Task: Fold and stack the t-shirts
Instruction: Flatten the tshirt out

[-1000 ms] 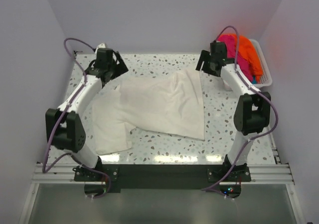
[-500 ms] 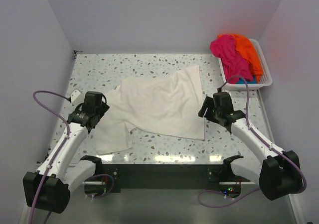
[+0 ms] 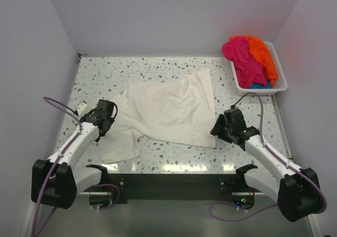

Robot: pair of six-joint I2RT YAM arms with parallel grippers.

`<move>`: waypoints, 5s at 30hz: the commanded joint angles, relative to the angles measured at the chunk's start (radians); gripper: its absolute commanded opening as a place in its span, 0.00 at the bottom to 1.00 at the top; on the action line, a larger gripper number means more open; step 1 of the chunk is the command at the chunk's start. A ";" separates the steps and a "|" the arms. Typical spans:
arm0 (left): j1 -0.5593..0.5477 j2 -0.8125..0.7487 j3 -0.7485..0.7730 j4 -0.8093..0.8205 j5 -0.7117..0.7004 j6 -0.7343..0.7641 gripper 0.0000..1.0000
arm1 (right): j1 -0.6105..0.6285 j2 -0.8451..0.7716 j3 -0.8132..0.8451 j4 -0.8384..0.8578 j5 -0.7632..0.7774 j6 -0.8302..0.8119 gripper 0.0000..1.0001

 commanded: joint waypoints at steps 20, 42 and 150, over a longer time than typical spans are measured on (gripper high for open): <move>0.021 0.089 -0.064 0.150 -0.028 -0.012 0.71 | 0.068 0.072 -0.123 -0.030 -0.113 0.165 0.55; 0.052 0.139 -0.078 0.279 0.036 0.072 0.00 | 0.076 0.083 -0.021 -0.055 -0.065 0.102 0.00; 0.224 0.291 0.816 0.732 0.692 0.476 0.00 | -0.180 0.538 1.101 0.164 -0.186 -0.196 0.00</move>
